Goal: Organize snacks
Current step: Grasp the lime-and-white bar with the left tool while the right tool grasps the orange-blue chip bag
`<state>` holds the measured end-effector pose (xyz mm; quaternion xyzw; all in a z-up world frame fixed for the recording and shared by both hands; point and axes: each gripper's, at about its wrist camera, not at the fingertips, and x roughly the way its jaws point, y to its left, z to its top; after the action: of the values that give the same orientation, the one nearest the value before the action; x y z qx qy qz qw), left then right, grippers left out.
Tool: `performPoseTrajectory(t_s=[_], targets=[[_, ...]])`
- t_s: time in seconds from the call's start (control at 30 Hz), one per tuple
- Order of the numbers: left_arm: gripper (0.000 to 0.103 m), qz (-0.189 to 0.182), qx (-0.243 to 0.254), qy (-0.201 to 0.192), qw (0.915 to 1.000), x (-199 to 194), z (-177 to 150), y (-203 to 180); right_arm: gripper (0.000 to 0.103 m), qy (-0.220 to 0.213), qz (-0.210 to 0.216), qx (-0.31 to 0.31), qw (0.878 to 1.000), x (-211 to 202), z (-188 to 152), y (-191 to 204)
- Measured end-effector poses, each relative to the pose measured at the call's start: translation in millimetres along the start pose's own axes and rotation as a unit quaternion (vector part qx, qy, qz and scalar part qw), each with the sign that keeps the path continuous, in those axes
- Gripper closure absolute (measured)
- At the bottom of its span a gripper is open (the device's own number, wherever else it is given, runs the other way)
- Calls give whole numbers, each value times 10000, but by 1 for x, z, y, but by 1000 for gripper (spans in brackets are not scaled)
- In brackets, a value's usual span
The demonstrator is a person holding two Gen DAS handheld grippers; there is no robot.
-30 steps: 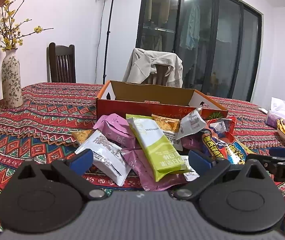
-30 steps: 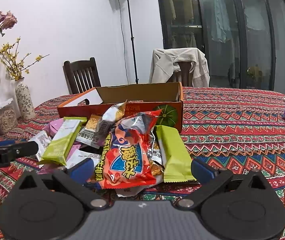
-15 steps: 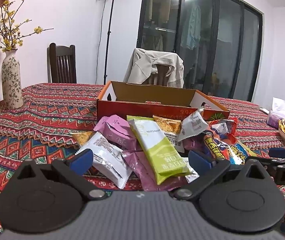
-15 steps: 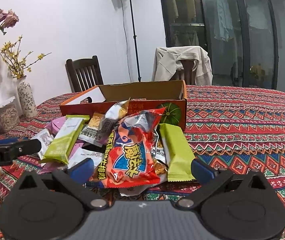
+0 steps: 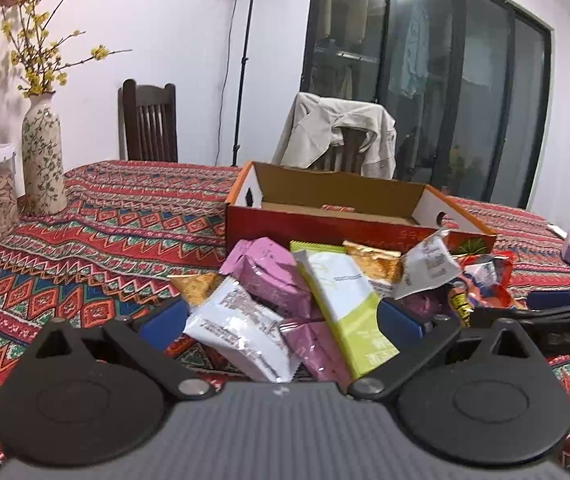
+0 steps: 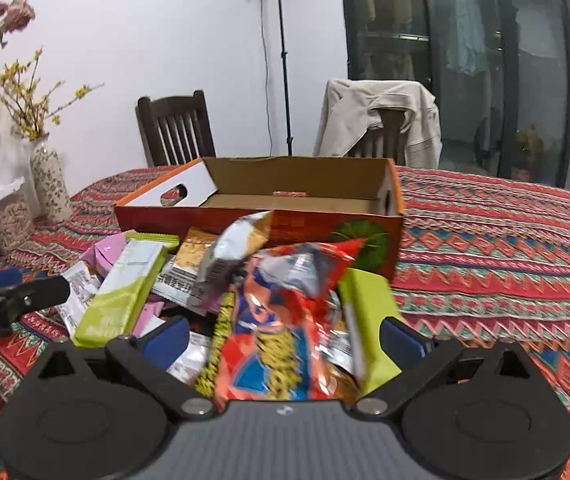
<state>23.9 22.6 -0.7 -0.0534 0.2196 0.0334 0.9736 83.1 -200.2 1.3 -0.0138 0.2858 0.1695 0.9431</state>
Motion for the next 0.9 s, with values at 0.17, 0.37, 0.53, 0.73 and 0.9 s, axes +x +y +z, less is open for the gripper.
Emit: performPoseTrajectory(t_s=[0.17, 0.37, 0.53, 0.73, 0.9], targets=[[0, 137, 35, 55, 9999, 0, 2, 7, 27, 357, -197, -153, 9991, 30, -1, 10], [0, 81, 178, 189, 9996, 9, 9, -7, 40, 60, -187, -64, 9998, 11, -6, 2], [0, 46, 402, 160, 9991, 21, 18, -35, 40, -305, -187, 168, 9992, -6, -2, -16], [0, 342, 569, 530, 9964, 50, 15, -66, 40, -379, -96, 462, 9982, -1, -4, -34], [9, 464, 543, 882, 9935, 74, 10, -71, 40, -433, 46, 550, 9975, -1, -8, -38]])
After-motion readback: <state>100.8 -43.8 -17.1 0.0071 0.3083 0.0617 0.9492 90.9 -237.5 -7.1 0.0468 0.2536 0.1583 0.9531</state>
